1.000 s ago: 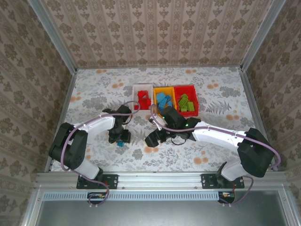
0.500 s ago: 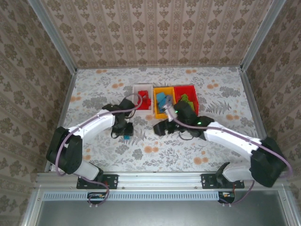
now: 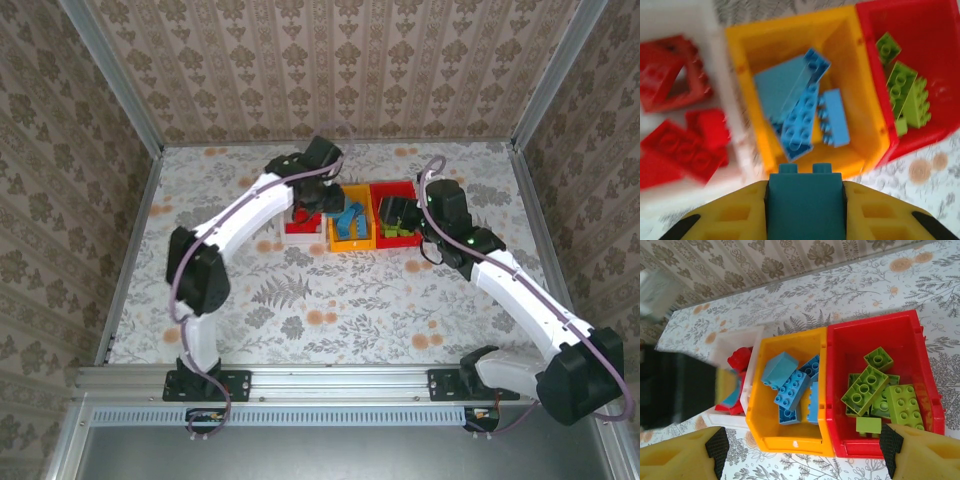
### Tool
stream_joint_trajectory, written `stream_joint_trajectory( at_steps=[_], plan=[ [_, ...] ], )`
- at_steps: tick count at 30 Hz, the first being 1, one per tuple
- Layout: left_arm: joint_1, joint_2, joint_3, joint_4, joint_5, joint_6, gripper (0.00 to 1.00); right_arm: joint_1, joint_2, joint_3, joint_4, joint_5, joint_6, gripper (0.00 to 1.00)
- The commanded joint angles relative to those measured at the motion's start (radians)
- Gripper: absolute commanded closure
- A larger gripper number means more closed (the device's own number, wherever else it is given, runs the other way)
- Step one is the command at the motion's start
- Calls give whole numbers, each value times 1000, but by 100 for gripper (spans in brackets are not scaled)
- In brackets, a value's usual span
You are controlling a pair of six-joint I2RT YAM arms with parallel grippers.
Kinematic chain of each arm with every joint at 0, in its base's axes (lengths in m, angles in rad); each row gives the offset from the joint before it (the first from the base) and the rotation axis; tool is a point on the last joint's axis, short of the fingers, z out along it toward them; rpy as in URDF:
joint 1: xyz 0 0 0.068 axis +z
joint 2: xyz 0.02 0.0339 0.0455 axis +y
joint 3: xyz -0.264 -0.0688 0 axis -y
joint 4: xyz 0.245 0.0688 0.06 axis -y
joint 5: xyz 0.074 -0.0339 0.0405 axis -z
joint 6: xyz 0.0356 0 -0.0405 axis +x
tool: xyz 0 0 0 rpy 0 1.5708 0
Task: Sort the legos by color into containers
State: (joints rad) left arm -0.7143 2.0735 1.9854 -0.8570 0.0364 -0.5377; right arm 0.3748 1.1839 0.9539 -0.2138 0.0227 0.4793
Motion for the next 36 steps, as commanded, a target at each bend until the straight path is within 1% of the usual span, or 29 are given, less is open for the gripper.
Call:
stream_joint_trajectory(
  at_steps=[1, 4, 6, 9, 11, 12, 15, 19, 22, 25, 26, 27, 28, 29, 32, 34, 36],
  plan=[
    [-7, 108, 163, -54, -19, 33, 70, 0, -1, 42, -42, 8, 16, 18],
    [-1, 221, 304, -74, -33, 46, 70, 0, -10, 42, -56, -10, 8, 18],
    [6, 282, 367, -76, -32, 48, 70, -2, -18, 39, -69, -18, 3, 18],
    [16, 337, 408, -55, -16, 49, 67, -2, -32, 31, -85, -26, -5, 18],
    [18, 355, 411, -42, -6, 47, 62, -2, -42, 23, -95, -27, -11, 18],
    [20, 359, 411, -36, 1, 44, 58, -3, -45, 19, -98, -30, -14, 18],
    [20, 362, 412, -38, 16, 39, 53, -5, -51, 14, -107, -38, -20, 17],
    [14, 324, 412, -39, 22, 39, 51, -6, -44, 21, -118, -48, -31, 17],
    [11, 269, 399, -42, 19, 28, 50, -7, -40, 44, -159, -41, -47, 16],
    [14, 161, 306, -16, 8, 6, 46, -7, -44, 78, -237, -2, -55, 12],
    [20, 108, 249, 5, 4, -6, 42, -9, -47, 92, -276, 15, -56, 5],
    [29, 46, 182, 33, 2, -22, 38, -12, -52, 102, -307, 19, -63, 0],
    [40, -10, 106, 64, 4, -34, 34, -15, -60, 108, -318, 17, -71, 0],
    [53, -76, 13, 109, 11, -47, 1, -15, -76, 108, -354, 22, -77, 0],
    [111, -288, -252, 221, 19, -98, 0, -15, -128, 102, -402, 101, -78, 0],
    [154, -413, -397, 253, -1, -107, 0, -16, -166, 96, -434, 214, -70, 0],
    [203, -546, -544, 262, -41, -103, 0, -17, -200, 75, -475, 440, -8, 0]
  ],
)
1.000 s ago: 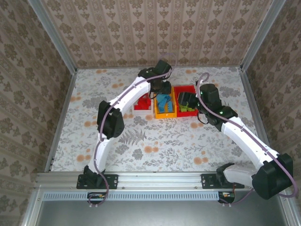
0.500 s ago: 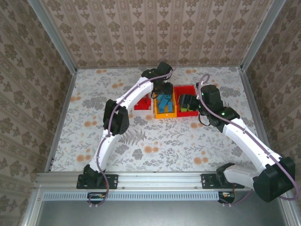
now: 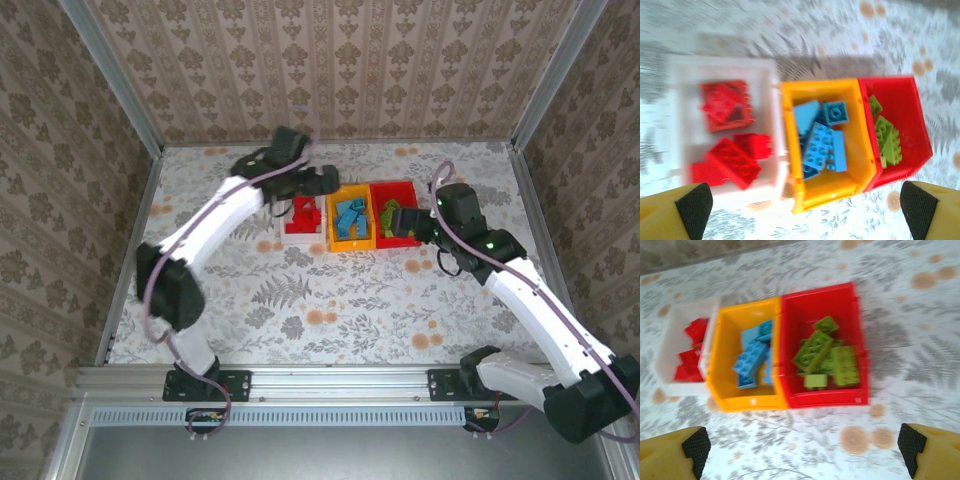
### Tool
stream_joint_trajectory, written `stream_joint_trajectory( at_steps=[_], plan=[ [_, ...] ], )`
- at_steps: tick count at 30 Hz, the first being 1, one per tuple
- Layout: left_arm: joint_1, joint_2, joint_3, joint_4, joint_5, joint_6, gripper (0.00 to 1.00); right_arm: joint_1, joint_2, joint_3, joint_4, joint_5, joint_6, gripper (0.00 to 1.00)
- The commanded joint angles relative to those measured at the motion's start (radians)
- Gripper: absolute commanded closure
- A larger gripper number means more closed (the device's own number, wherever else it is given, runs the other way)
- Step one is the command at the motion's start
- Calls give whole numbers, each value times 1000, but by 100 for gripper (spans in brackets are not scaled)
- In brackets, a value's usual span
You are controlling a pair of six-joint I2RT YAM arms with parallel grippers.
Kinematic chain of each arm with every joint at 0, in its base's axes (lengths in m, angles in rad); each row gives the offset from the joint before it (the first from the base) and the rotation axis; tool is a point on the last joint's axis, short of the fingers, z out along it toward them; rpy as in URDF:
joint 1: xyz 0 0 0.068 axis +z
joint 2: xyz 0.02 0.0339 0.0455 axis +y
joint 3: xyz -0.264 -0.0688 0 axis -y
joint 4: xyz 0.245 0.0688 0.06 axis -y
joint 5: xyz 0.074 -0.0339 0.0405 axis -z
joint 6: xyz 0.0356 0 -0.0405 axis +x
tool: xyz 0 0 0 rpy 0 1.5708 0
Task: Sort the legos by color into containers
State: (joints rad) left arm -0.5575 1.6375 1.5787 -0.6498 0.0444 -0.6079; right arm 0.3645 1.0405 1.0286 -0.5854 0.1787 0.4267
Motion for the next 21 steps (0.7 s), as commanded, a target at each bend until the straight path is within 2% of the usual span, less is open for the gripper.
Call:
stream_joint_trajectory(
  at_steps=[1, 2, 4, 6, 8, 10, 13, 16, 21],
  plan=[
    [66, -166, -192, 46, -89, -30, 0, -10, -73, -27, -92, 349, 37, 0],
    [81, -226, -246, 16, -173, -36, 0, -22, -98, -78, -38, 374, -10, 0],
    [88, -327, -333, -43, -412, -60, 0, -47, -159, -196, 110, 396, -101, 0],
    [87, -426, -466, -54, -633, -29, 0, -55, -207, -342, 282, 462, -176, 0],
    [94, -502, -583, -16, -728, 29, 0, -90, -214, -422, 350, 488, -174, 0],
    [125, -576, -741, 171, -712, 278, 0, -136, -182, -470, 388, 457, -172, 0],
    [149, -638, -916, 313, -752, 428, 0, -163, -115, -574, 598, 423, -241, 0],
    [215, -633, -1063, 489, -675, 484, 0, -183, -40, -674, 879, 380, -296, 0],
    [339, -549, -1168, 760, -524, 509, 0, -237, 187, -632, 1057, 245, -339, 0]
  ],
)
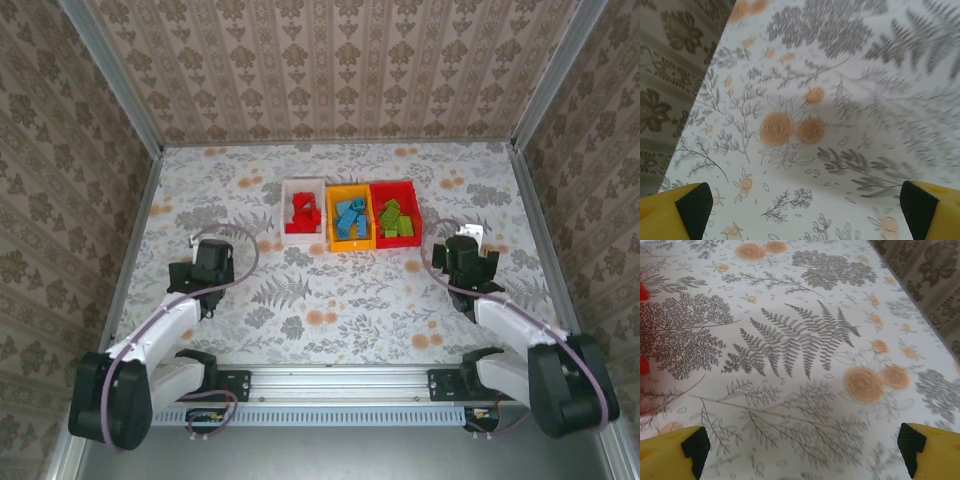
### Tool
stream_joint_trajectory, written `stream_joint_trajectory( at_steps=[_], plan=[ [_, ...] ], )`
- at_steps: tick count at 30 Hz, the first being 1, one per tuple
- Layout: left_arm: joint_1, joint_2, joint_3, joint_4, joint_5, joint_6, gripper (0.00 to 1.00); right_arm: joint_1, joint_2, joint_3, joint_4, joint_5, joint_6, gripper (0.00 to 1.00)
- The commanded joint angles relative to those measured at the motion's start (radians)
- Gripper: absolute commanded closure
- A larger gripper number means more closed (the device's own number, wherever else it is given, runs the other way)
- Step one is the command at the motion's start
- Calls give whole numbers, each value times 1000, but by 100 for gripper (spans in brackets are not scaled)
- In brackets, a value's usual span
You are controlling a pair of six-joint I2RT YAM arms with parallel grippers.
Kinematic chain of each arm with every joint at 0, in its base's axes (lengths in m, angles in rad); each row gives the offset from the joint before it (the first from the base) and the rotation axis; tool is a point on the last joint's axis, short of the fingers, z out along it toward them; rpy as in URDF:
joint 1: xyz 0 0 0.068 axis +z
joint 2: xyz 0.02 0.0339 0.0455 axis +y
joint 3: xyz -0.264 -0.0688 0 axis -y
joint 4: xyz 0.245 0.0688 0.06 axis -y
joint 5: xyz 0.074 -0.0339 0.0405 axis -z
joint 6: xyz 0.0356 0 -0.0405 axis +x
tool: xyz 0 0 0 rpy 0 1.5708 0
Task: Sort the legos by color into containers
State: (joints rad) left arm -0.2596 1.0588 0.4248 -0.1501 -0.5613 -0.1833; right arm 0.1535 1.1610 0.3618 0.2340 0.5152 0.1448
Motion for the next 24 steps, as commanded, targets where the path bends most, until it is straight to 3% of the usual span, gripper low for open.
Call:
stream_joint_trajectory(
  at_steps=[1, 3, 5, 10, 15, 24],
  plan=[
    [49, 51, -22, 328, 94, 109, 0, -34, 98, 38, 298, -118, -57, 0],
    [82, 103, -32, 462, 145, 132, 0, -68, 175, 38, 449, -208, -53, 0],
    [115, 161, -24, 561, 189, 153, 0, -81, 221, 97, 409, -242, -87, 1],
    [166, 315, 7, 805, 299, 203, 0, -135, 370, 10, 698, -336, -68, 0],
    [198, 484, -46, 1074, 338, 212, 0, -136, 367, -12, 726, -313, -61, 0],
    [215, 480, -40, 1045, 356, 192, 0, -119, 370, 7, 698, -267, -64, 0]
  ],
)
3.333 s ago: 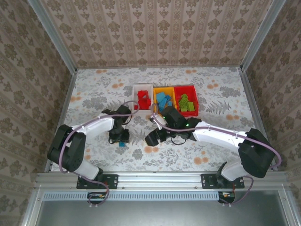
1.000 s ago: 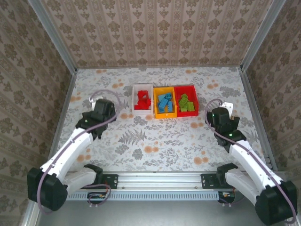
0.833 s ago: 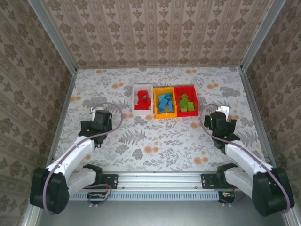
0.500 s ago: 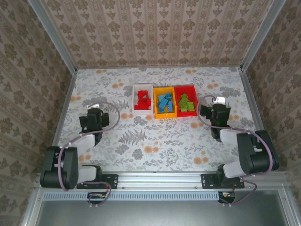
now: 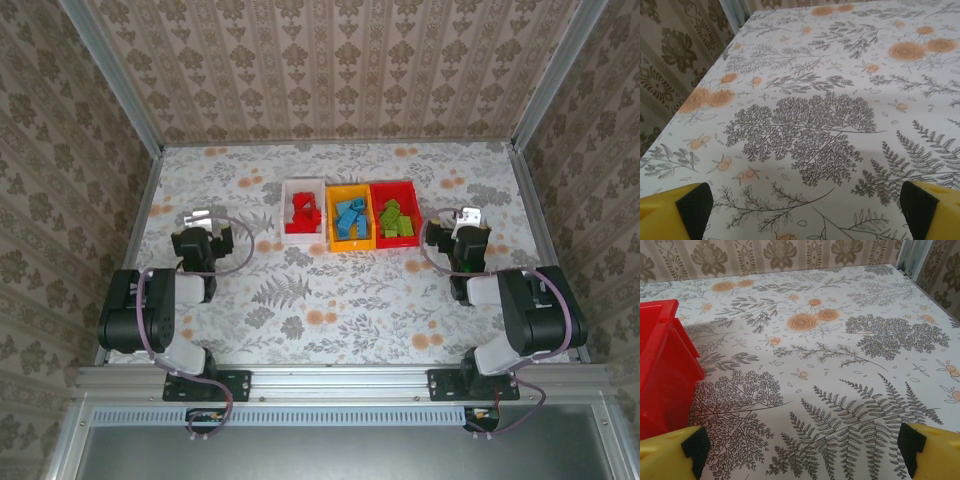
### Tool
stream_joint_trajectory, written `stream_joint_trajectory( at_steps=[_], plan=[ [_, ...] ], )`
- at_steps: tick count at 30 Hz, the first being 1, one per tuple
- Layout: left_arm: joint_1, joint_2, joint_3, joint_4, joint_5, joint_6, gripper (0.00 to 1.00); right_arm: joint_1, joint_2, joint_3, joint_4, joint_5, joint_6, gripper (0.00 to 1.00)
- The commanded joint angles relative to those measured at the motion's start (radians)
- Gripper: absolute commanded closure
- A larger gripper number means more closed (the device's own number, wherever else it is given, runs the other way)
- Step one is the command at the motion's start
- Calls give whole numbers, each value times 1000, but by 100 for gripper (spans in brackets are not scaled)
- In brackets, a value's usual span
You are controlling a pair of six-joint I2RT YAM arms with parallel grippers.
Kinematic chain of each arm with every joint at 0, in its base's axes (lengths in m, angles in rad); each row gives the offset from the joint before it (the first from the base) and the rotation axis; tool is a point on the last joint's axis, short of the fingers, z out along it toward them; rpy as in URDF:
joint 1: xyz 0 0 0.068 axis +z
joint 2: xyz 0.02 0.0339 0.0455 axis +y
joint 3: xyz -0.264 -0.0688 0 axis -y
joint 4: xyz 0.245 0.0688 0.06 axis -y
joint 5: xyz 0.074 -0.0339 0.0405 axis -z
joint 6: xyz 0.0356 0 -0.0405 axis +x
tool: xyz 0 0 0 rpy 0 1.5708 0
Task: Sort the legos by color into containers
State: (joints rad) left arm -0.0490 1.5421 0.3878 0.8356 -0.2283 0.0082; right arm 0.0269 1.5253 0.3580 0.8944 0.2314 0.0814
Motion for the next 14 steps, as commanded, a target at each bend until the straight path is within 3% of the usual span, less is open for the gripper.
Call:
stream_joint_trajectory(
  at_steps=[1, 14],
  plan=[
    [5, -6, -1, 54, 24, 1, 0, 7, 8, 11, 37, 17, 1, 0],
    [5, -6, -6, 61, 24, 5, 0, 9, 7, 11, 35, -24, -21, 0]
  ],
)
